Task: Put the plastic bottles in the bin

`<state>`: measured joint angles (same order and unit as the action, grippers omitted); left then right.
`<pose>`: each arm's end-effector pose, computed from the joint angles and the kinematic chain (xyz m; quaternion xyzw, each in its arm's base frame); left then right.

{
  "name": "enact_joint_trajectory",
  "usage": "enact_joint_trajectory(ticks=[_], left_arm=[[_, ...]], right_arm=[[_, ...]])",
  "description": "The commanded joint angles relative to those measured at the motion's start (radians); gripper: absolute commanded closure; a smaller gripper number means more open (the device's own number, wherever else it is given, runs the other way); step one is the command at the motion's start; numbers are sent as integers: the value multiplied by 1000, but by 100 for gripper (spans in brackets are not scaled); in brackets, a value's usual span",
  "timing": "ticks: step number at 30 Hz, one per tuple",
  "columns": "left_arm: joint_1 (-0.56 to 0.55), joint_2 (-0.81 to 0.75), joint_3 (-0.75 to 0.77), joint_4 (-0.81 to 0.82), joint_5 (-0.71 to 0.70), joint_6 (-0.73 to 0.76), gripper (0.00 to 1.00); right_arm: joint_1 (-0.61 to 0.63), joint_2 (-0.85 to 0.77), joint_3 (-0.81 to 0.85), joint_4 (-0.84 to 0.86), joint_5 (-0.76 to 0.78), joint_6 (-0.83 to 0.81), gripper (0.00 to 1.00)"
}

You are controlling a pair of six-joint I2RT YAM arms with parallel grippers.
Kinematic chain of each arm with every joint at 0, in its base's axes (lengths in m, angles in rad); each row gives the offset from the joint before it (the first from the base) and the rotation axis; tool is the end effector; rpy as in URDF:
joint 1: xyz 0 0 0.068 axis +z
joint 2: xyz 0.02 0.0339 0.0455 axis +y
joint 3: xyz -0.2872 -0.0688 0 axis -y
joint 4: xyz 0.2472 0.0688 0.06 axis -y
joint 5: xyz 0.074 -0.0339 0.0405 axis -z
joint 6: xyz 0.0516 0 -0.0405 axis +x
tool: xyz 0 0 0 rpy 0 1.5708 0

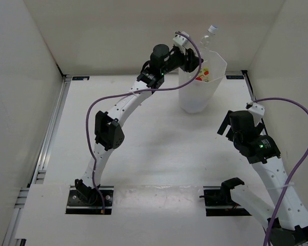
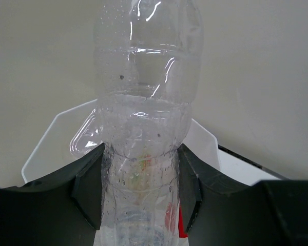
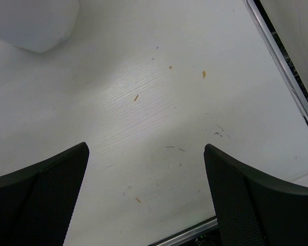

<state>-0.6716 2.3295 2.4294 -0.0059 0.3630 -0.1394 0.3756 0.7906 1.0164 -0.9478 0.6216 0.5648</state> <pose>0.4421 -0.3748 0.4178 0.3029 0.6036 -0.3986 0.6205 0.1343 0.0206 0.3548 0.2073 0.8519 -0.0708 0.4758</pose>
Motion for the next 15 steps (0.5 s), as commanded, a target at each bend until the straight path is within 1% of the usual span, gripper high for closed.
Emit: enact_joint_trajectory(ticks=[1, 4, 6, 7, 8, 10, 11, 12, 13, 14, 15], left_arm=[[-8, -26, -12, 44, -10, -5, 90], [-17, -1, -12, 44, -19, 4, 87], [-26, 8, -12, 44, -39, 38, 87], [-26, 8, -12, 44, -39, 52, 85], [-35, 8, -23, 44, -39, 52, 78], [-36, 8, -33, 44, -39, 72, 69], [-36, 8, -68, 44, -39, 84, 63], [-36, -16, -84, 44, -39, 84, 42], [-36, -27, -98, 44, -39, 98, 33], [-36, -36, -111, 44, -39, 116, 25], [-36, -57, -134, 44, -39, 126, 10]], right_arm=[[3, -11, 7, -11, 29, -14, 5], [3, -2, 7, -20, 29, -23, 5], [3, -2, 7, -20, 29, -23, 5], [3, -2, 7, -20, 29, -23, 5], [3, -2, 7, -20, 29, -23, 5], [3, -2, 7, -29, 29, -23, 5], [3, -2, 7, -29, 29, -23, 5], [3, -2, 7, -29, 29, -23, 5], [3, -2, 7, -29, 29, -23, 5], [3, -2, 7, -29, 29, -23, 5], [3, -2, 7, -29, 29, -23, 5]])
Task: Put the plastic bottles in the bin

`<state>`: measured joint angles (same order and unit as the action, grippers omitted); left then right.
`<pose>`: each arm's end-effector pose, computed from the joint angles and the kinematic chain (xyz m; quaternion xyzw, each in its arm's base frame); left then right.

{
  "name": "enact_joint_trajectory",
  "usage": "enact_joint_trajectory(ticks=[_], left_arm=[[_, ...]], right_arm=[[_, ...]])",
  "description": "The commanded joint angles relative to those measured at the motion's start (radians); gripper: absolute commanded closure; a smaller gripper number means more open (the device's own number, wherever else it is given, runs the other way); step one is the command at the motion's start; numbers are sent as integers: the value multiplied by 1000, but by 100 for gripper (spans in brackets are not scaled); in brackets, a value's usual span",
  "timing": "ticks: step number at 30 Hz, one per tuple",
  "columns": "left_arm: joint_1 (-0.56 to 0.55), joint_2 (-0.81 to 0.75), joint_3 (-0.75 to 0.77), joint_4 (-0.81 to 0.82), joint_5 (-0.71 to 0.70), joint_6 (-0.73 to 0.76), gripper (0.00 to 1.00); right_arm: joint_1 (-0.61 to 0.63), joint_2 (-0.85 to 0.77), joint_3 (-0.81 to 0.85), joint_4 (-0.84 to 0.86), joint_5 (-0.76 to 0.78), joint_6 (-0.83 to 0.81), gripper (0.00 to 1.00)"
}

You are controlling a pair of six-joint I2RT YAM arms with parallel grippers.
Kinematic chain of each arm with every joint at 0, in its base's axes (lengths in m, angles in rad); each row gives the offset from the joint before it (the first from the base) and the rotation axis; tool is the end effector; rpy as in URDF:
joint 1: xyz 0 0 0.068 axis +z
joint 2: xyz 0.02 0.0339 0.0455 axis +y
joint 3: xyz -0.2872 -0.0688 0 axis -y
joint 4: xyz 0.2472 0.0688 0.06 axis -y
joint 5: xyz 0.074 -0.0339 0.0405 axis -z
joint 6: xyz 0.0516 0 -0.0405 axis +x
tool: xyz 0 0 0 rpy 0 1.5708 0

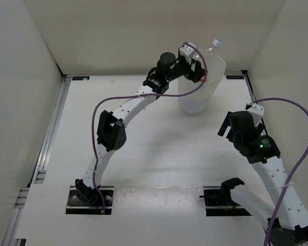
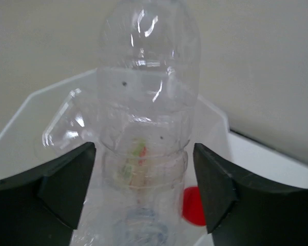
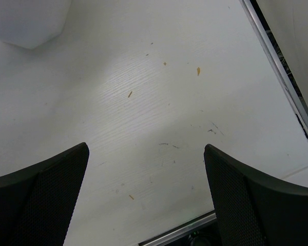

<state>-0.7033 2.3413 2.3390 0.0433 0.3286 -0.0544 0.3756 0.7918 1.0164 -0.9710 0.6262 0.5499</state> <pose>0.4393 -0.3943 0.3840 0.3296 0.6099 -0.3685 0.6194 0.1328 0.0199 0.3528 0.1988 0.8576 -0.0824 0.4670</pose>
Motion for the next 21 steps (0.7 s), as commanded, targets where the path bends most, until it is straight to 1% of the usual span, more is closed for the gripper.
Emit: enact_joint_trajectory(ticks=[1, 4, 8, 12, 17, 19, 20, 21], left_arm=[[-4, -69, -44, -5, -5, 41, 7], [-4, -102, -76, -5, -5, 79, 0], [-4, -132, -89, -14, -36, 79, 0], [-4, -174, -115, -14, -36, 119, 0], [5, -289, -205, -23, -80, 177, 0], [5, -351, -242, -33, -94, 195, 0], [5, -375, -254, -33, -105, 211, 0], [5, -398, -266, -33, -123, 250, 0]], right_arm=[[3, -3, 7, -6, 24, -8, 5], [3, 6, 16, -6, 15, 1, 5], [3, 6, 25, -6, 6, 1, 5], [3, -16, 25, -6, 6, 1, 5], [3, -26, 45, -6, 6, -19, 5], [3, -14, 54, -6, 6, -19, 4], [3, -2, 54, 3, -9, -19, 0], [3, 12, 54, 12, -28, -19, 0]])
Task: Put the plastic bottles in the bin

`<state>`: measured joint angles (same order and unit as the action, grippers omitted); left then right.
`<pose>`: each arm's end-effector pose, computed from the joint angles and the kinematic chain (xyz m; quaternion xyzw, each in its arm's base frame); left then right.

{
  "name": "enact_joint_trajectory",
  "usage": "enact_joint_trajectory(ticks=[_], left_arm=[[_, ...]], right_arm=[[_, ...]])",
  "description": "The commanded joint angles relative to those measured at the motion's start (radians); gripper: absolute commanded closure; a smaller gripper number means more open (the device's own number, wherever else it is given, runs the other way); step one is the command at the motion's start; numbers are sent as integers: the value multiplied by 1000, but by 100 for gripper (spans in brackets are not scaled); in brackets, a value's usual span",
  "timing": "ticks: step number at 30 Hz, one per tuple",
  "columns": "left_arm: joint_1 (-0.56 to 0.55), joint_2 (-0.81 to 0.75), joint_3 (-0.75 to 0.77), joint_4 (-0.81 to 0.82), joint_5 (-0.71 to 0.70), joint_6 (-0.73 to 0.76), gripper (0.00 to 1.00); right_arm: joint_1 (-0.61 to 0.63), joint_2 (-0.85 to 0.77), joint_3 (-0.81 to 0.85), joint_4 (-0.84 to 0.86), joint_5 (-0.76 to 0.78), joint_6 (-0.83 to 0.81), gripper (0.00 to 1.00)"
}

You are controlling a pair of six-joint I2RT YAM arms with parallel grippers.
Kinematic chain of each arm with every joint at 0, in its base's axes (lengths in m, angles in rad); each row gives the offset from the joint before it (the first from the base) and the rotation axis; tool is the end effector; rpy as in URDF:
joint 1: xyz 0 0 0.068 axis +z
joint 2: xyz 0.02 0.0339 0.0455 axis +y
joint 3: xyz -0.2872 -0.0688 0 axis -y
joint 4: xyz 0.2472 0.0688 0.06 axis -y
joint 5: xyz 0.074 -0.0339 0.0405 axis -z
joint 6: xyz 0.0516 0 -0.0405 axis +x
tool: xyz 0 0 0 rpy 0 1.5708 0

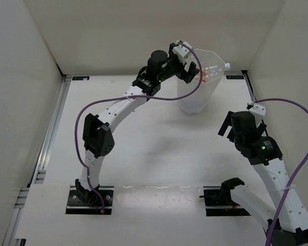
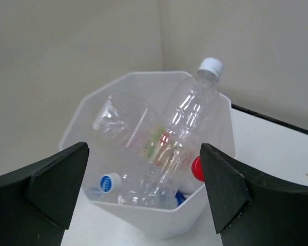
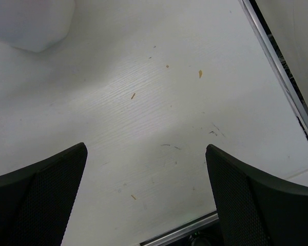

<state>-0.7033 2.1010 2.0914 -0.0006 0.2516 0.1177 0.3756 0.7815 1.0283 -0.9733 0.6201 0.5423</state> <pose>0.4012 -0.3571 0.4176 0.3623 0.6113 -0.2868 0.6425 0.1300 0.0190 0.3573 0.1969 0.8553 -0.0767 0.4731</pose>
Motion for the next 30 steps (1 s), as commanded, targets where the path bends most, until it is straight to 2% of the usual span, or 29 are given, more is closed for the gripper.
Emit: enact_joint_trajectory(ticks=[1, 2, 6, 9, 10, 11, 13, 14, 16, 17, 19, 21, 24, 26, 30], left_arm=[[5, -182, -48, 11, -63, 100, 0], [5, -238, -66, 11, -84, 126, 0], [50, -401, -206, -19, -369, 197, 0], [117, -542, -377, -113, -516, 269, 0], [170, -580, -431, -139, -599, 298, 0], [203, -622, -561, -188, -613, 318, 0], [270, -767, -718, -203, -655, 355, 0], [334, -818, -869, -219, -672, 365, 0], [396, -965, -1009, -274, -716, 384, 0], [454, -1013, -1135, -298, -738, 393, 0], [522, -1142, -1241, -375, -785, 373, 0], [638, -1255, -1344, -445, -785, 347, 0], [761, -1343, -1389, -613, -710, 336, 0], [792, -1395, -1398, -744, -651, 336, 0], [803, -1420, -1398, -884, -555, 283, 0]], right_arm=[[3, 33, 42, 25, -49, -24, 0], [3, 50, 42, 34, -83, -33, 0], [3, 218, 100, -60, -157, 21, 0], [3, 266, 115, -88, -201, 33, 0], [3, 266, 115, -76, -210, 33, 0], [3, 266, 115, -76, -211, 33, 0], [3, 266, 115, -76, -220, 33, 0], [3, 251, 115, -76, -220, 44, 0], [3, 230, 90, -67, -220, 44, 0], [3, 201, 79, -67, -220, 53, 0], [3, 167, 37, -67, -220, 53, 0], [-6, 116, 4, -67, -206, 62, 0], [-6, 56, -60, -87, -206, 62, 0], [-6, 20, -97, -97, -221, 71, 0], [-6, -34, -122, -97, -260, 82, 0]])
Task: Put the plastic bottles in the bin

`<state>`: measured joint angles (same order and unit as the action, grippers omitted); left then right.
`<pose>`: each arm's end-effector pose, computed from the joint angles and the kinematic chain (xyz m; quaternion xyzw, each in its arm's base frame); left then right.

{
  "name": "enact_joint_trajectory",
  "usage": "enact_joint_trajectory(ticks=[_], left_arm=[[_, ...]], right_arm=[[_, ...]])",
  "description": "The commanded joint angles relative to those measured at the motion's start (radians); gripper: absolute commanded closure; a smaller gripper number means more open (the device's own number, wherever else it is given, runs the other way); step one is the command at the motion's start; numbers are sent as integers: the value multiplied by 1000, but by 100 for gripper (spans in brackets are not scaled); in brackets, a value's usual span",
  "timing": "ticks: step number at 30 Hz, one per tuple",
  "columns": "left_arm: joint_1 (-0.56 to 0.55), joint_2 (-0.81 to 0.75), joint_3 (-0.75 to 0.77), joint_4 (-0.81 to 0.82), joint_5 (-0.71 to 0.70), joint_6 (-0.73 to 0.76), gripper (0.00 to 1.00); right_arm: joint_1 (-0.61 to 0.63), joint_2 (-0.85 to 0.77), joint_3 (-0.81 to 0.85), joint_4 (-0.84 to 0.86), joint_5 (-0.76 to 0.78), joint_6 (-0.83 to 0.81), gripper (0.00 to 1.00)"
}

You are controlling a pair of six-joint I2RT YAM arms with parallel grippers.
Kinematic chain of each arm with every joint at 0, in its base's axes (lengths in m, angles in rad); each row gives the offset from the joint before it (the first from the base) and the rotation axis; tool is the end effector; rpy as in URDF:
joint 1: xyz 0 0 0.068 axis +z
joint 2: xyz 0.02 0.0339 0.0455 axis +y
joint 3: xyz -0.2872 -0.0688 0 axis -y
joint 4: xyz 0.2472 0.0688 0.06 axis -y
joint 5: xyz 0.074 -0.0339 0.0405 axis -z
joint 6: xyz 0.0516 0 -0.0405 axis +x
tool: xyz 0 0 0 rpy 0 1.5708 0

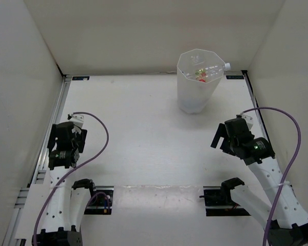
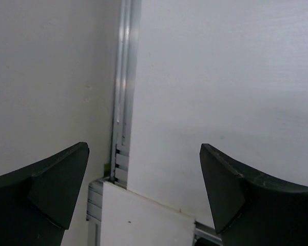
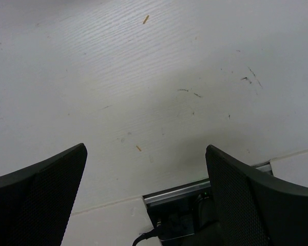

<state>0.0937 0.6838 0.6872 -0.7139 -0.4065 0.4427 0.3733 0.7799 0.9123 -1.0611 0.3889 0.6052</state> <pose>0.1339 0.0331 0.2766 0.0717 0.8913 0.2851 0.3452 0.1243 0.0277 0.3101 0.1683 0.9177 -0.0163 0.3595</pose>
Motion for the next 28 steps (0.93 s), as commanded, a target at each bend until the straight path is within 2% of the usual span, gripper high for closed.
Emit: enact_joint_trajectory(ticks=[1, 5, 12, 18, 28], left_arm=[[6, -12, 17, -202, 103, -76, 0], [6, -12, 37, -213, 81, -177, 0], [6, -26, 15, -193, -109, -292, 0], [6, -61, 15, -205, -120, -367, 0], [6, -102, 15, -214, -153, -368, 0]], right_arm=[[-4, -47, -16, 1, -28, 19, 0], [-4, -56, -16, 12, -50, 19, 0], [-4, -56, -26, 30, -50, 19, 0], [-4, -65, -26, 49, -59, 10, 0], [-4, -79, -26, 59, -87, -27, 0]])
